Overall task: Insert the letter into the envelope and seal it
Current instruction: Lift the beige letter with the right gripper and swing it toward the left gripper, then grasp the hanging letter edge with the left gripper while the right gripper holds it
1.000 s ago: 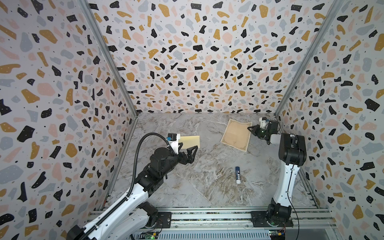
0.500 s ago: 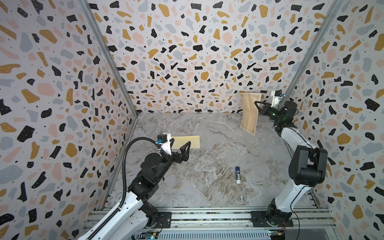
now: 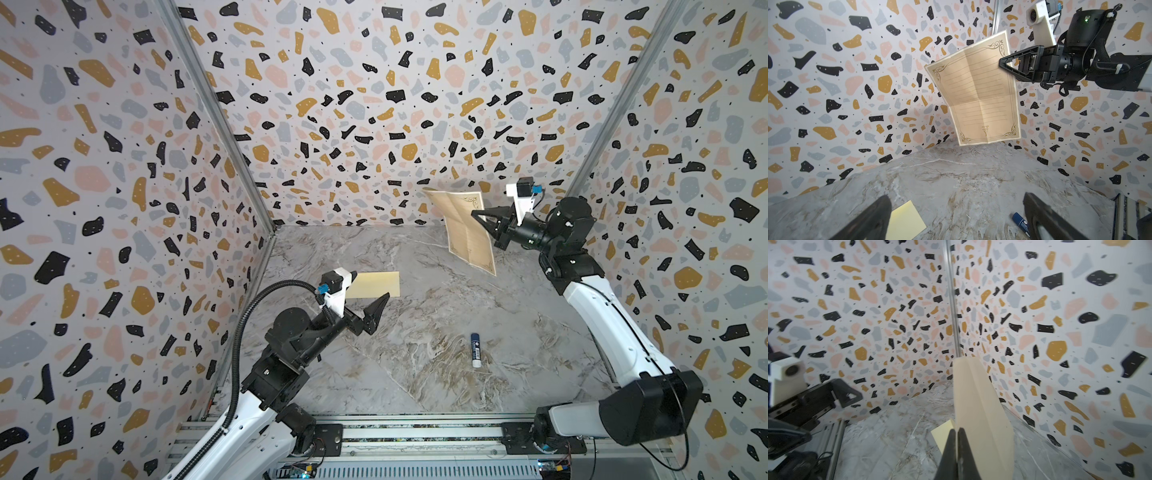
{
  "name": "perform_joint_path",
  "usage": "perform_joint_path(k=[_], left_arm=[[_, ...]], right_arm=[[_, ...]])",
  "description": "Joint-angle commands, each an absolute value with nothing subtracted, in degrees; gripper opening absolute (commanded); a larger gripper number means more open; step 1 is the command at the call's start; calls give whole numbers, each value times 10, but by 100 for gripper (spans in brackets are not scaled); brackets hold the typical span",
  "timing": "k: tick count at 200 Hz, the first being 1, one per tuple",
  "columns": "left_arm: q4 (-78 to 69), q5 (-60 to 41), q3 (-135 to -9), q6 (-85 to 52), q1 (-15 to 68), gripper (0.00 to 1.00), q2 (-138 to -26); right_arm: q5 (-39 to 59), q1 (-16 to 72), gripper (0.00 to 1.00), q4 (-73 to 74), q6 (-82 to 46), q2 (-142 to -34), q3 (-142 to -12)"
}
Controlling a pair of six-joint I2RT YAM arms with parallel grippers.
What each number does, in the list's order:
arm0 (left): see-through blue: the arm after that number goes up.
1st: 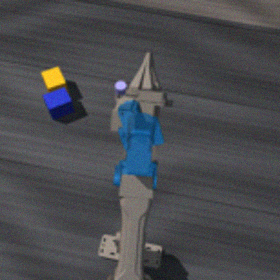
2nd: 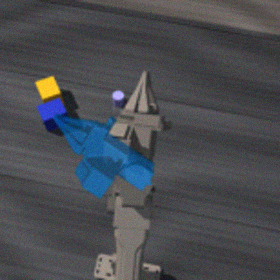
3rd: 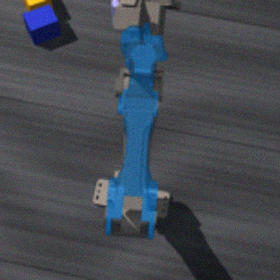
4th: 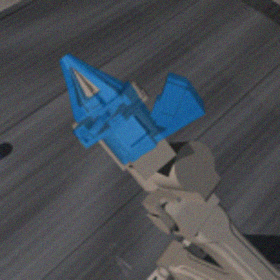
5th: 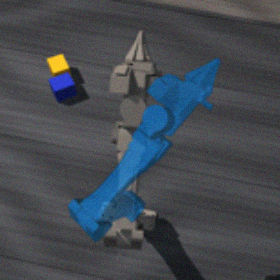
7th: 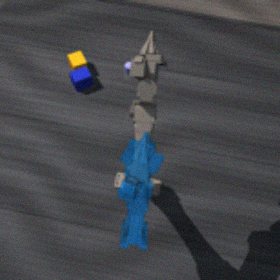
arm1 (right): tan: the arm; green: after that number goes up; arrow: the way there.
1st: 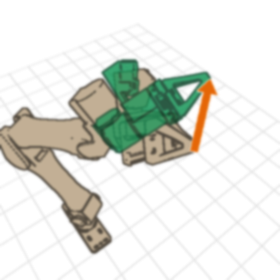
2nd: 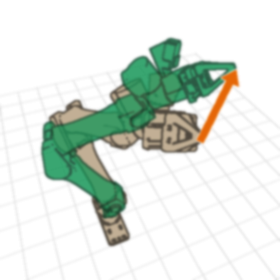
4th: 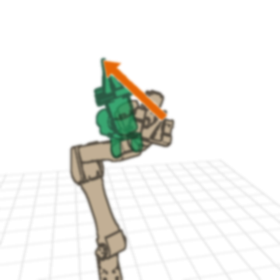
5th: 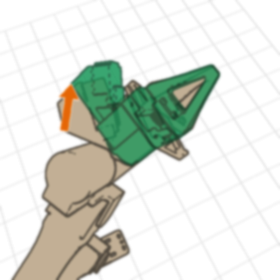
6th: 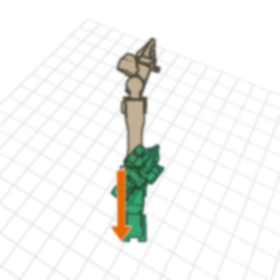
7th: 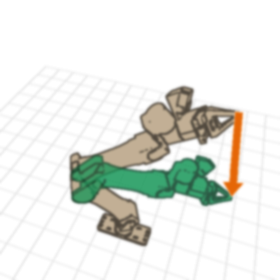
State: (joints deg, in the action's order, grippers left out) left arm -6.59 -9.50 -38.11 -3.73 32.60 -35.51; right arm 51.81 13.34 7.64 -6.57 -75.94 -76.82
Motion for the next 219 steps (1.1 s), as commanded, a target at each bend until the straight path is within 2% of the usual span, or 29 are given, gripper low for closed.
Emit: perform_joint_path(k=[1,83,168,219], left_arm=[[-68,-122,-407,31,328,100,-338],[-32,-173,-431,157,328,98,-341],[14,-263,-429,261,328,93,-370],[31,-297,-420,285,328,79,-390]], right_arm=[[508,170,0,-15,40,-719,-752],[442,310,0,-97,160,-647,-667],[420,414,0,-124,192,-649,-651],[398,446,0,-127,195,-650,-648]])
